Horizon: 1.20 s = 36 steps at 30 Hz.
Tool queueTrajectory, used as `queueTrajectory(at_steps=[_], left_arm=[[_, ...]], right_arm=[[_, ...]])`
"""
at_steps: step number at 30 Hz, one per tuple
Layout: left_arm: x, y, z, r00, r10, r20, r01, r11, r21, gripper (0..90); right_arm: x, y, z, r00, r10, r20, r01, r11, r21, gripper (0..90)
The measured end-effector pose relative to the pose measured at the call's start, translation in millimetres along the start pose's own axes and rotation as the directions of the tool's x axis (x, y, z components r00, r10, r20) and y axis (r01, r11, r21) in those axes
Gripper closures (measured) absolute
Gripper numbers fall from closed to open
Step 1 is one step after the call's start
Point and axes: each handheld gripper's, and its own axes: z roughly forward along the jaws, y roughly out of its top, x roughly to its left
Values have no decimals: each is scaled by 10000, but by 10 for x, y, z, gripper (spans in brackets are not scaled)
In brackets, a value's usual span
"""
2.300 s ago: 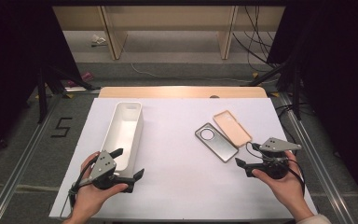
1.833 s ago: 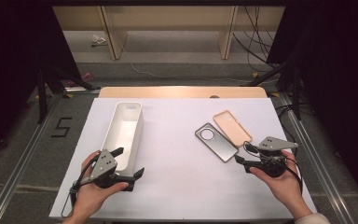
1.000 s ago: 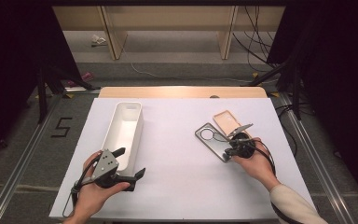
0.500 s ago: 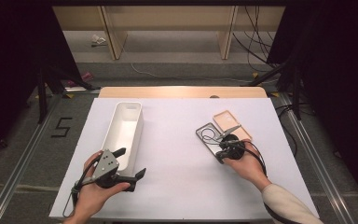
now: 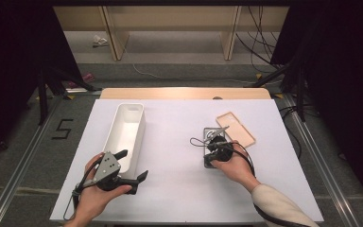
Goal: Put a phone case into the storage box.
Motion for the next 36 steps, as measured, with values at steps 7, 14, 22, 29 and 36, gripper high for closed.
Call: queueTrajectory(at_steps=[7, 14, 22, 29, 36], left_arm=[[2, -1, -13, 10000, -5, 3, 5, 10000, -29, 28], [-4, 0, -9, 10000, 24, 43, -24, 10000, -10, 28], [-5, -2, -12, 10000, 22, 69, -22, 10000, -15, 28], [-9, -2, -6, 10000, 21, 82, -21, 10000, -7, 28], [-12, -4, -6, 9999, 33, 128, -33, 10000, -2, 29]], right_arm=[[87, 100, 52, 9994, -318, -97, 318, 9995, 59, 900], [79, 86, 48, 9993, -359, -118, 361, 9991, 199, 900], [64, 129, -59, 9936, -1133, -13, 1132, 9924, 473, 882], [180, 244, -277, 8947, -4452, 360, 4342, 8857, 1642, 561], [291, 224, -174, 8191, -5726, 364, 5317, 7814, 3266, 401]])
